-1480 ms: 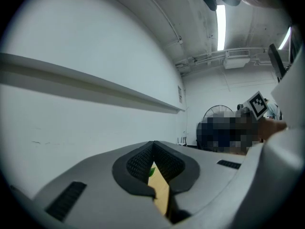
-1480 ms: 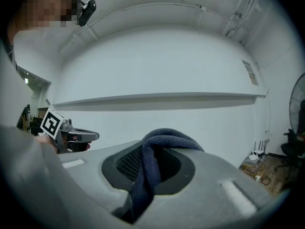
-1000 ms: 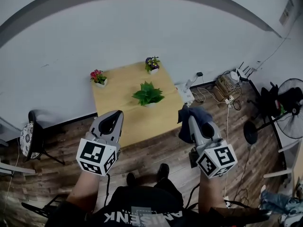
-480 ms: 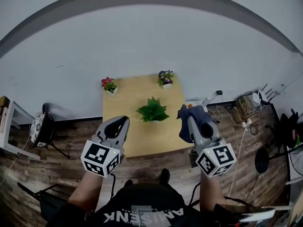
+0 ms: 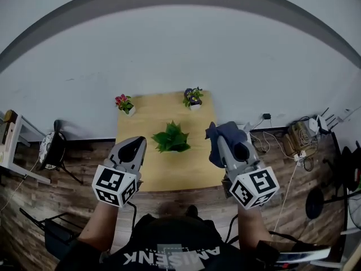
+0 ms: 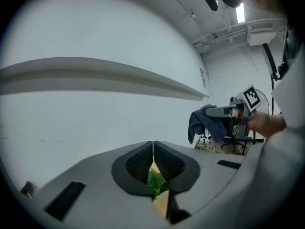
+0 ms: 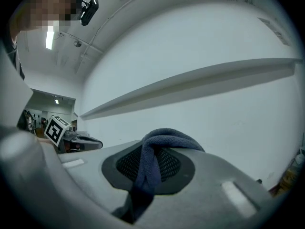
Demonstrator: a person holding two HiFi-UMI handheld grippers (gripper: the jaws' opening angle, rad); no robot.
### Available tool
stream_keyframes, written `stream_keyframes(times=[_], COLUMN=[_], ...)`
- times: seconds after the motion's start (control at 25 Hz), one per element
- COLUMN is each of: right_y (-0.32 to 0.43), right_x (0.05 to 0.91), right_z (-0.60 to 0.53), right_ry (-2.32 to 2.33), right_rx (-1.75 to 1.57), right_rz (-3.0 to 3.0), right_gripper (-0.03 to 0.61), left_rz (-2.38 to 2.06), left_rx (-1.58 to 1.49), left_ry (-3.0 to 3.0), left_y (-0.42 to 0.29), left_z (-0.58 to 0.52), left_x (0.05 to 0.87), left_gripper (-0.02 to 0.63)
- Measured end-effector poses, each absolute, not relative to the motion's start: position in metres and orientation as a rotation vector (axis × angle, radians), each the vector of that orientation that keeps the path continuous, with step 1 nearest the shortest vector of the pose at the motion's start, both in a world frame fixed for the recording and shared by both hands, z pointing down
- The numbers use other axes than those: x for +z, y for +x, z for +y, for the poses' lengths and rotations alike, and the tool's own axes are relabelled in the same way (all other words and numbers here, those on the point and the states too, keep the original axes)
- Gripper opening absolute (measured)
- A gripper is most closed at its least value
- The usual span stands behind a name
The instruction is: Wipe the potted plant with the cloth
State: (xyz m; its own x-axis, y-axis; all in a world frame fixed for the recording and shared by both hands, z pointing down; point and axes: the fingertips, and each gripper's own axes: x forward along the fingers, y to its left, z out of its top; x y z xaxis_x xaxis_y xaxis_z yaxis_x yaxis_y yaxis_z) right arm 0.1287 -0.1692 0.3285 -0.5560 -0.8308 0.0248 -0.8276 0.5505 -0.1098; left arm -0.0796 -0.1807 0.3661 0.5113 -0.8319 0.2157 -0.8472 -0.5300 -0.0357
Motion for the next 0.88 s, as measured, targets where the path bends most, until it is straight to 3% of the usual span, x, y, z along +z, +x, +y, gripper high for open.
stream_keyframes(times=[0.36,0.52,0.88], right_y=[0.134,0.127,0.133], right_x=[0.344,0.349,0.370], right_z=[-0.198,-0.203,-0.199], right_ry=[-1.499,-1.537,-1.652], right_rx=[-0.223,-0.243,-0.317], right_rz=[2.742,2.733,2.693], right_gripper=[0.044,0.044,0.044], left_rz=[-1.379,-1.235,-0.992], left_rx=[0.559,0.819,1.208], left_ry=[2.732,2.792,2.839], left_y=[-0.064,-0.053,-0.027], left_z=[-0.200,-0.203,-0.207], left_x=[0.406,0.445,0.524], left_gripper=[0.029,0.126,0.143])
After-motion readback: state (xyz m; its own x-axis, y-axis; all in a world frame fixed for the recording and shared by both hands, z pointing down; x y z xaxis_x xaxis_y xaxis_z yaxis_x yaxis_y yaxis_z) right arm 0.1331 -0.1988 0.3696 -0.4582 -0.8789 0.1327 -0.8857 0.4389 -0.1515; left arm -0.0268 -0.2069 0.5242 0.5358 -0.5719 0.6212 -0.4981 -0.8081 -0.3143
